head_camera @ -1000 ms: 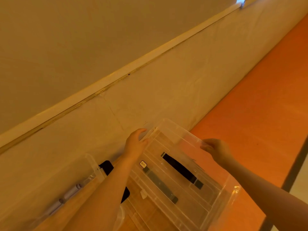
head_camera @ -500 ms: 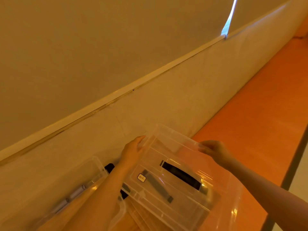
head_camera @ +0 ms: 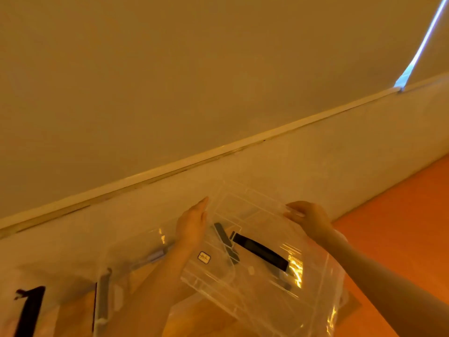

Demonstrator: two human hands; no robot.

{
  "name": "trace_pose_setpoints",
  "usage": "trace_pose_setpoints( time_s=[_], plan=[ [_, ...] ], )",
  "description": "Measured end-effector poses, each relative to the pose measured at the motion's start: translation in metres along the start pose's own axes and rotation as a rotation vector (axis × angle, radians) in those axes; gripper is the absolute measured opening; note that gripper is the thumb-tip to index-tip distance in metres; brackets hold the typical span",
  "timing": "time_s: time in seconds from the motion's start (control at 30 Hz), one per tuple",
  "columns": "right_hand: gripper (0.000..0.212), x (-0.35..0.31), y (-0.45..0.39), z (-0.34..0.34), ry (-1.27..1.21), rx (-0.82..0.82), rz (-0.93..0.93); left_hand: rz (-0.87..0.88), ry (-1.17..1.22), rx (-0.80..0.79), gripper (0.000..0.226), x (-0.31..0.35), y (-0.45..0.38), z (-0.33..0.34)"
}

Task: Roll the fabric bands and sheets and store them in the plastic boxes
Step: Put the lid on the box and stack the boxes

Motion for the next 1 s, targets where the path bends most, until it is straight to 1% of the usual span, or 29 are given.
trace_pose_setpoints(
  time_s=[0.23, 0.33, 0.43, 0.5, 0.57, 0.63, 0.7, 0.73, 0.77, 0.8, 0.87, 0.93, 0.97, 1.0],
  plan=[
    [0.037, -0.075, -0.010, 0.039, 0.042, -0.041, -0.090, -0.141, 0.071, 0.128, 0.044, -0.058, 0.042, -0.055],
    [0.040, -0.098, -0.008, 0.054, 0.112, -0.043, -0.098, -0.195, 0.111, 0.168, 0.044, -0.084, 0.059, -0.077],
    [0.042, -0.114, 0.000, 0.067, 0.215, 0.032, -0.087, -0.246, 0.120, 0.219, 0.044, -0.112, 0.069, -0.101],
    [0.046, -0.120, 0.007, 0.074, 0.236, 0.086, -0.037, -0.285, 0.108, 0.264, 0.044, -0.127, 0.075, -0.116],
    [0.056, -0.130, 0.014, 0.080, 0.136, 0.123, 0.048, -0.305, 0.136, 0.297, 0.043, -0.137, 0.082, -0.130],
    [0.068, -0.145, 0.023, 0.085, -0.007, 0.169, 0.212, -0.329, 0.204, 0.314, 0.040, -0.145, 0.090, -0.142],
    [0.071, -0.154, 0.031, 0.094, -0.168, 0.261, 0.363, -0.306, 0.186, 0.324, 0.042, -0.154, 0.097, -0.150],
    [0.070, -0.154, 0.034, 0.099, -0.206, 0.291, 0.425, -0.296, 0.172, 0.327, 0.044, -0.159, 0.100, -0.154],
    [0.071, -0.147, 0.034, 0.107, -0.208, 0.298, 0.452, -0.291, 0.174, 0.337, 0.044, -0.163, 0.104, -0.158],
    [0.073, -0.153, 0.039, 0.111, -0.162, 0.277, 0.468, -0.300, 0.173, 0.342, 0.045, -0.169, 0.107, -0.162],
    [0.070, -0.167, 0.049, 0.116, -0.046, 0.245, 0.425, -0.314, 0.162, 0.365, 0.046, -0.180, 0.112, -0.171],
    [0.060, -0.206, 0.068, 0.110, 0.095, 0.208, 0.333, -0.328, 0.167, 0.378, 0.045, -0.192, 0.118, -0.180],
    [0.059, -0.223, 0.076, 0.107, 0.139, 0.185, 0.272, -0.346, 0.188, 0.390, 0.044, -0.196, 0.121, -0.186],
    [0.057, -0.237, 0.081, 0.108, 0.114, 0.171, 0.231, -0.367, 0.199, 0.404, 0.044, -0.201, 0.125, -0.192]
  ],
)
Point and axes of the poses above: each hand's wrist, its own y-axis away from the middle knuckle, its own z-axis out of the palm, x = y × z, the point moved 1 cm from there along -y, towards the middle knuckle, and after that the axes turned 10 degrees about -z, right-handed, at the moved point
